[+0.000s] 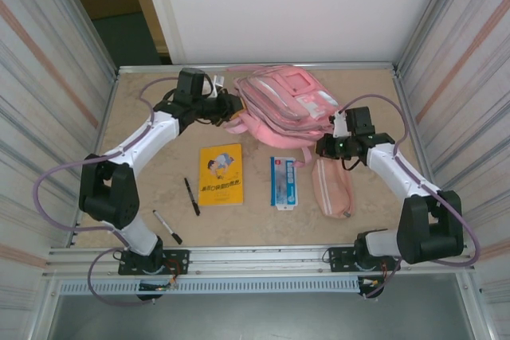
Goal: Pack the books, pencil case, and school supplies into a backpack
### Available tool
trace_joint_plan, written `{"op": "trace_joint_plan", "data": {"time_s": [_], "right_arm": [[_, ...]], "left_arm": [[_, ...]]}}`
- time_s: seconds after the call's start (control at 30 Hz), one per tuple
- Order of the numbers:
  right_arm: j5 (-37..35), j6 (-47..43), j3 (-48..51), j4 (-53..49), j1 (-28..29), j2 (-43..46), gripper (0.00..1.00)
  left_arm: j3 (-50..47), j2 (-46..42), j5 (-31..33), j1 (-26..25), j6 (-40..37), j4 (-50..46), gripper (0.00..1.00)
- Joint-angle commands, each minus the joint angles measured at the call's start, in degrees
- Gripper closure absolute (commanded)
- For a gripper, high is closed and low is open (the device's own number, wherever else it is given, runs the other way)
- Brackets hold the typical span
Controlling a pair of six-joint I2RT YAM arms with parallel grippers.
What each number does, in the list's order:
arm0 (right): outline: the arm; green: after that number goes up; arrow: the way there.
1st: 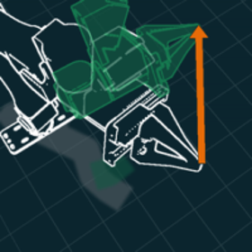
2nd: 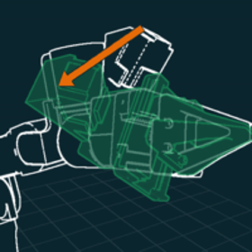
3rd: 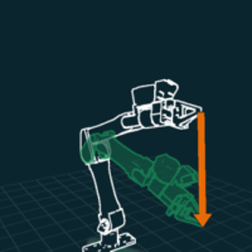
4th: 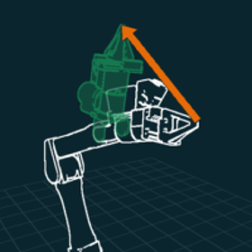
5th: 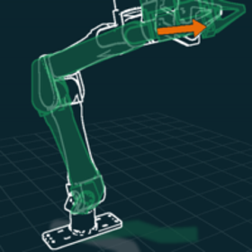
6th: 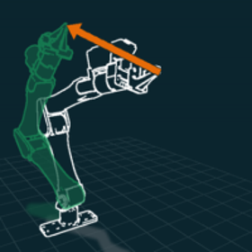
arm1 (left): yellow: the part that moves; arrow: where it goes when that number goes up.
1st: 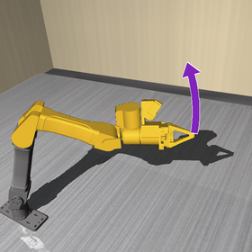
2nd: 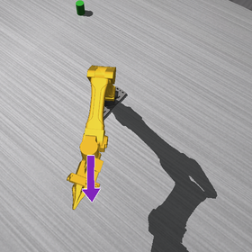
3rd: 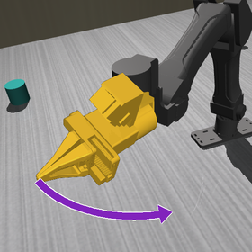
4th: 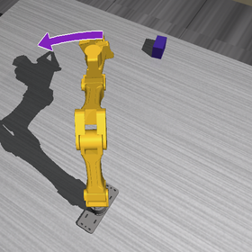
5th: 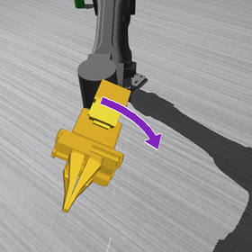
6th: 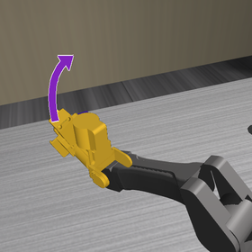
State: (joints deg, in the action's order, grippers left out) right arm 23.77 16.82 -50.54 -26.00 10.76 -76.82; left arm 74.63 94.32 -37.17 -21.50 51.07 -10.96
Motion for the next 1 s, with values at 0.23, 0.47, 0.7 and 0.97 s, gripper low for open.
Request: {"op": "trace_joint_plan", "data": {"time_s": [0.23,0.47,0.7,0.97], "right_arm": [[8.8,-0.3,-12.1,-2.8,11.9,-8.6,1.00],[6.9,3.0,-18.8,-1.7,19.1,-18.3,0.98],[1.8,4.3,-18.6,-4.1,20.8,-21.7,0.95],[-3.7,8.8,-15.7,-5.1,22.0,-19.1,0.71]], "left_arm": [[-4.4,4.7,2.9,-1.2,0.0,13.1,1.00],[-9.4,5.7,6.8,-2.1,0.8,14.7,0.98],[-14.6,4.8,5.6,2.0,3.1,10.3,0.55],[-18.0,-6.6,9.3,1.8,-3.0,-2.0,0.46]]}}
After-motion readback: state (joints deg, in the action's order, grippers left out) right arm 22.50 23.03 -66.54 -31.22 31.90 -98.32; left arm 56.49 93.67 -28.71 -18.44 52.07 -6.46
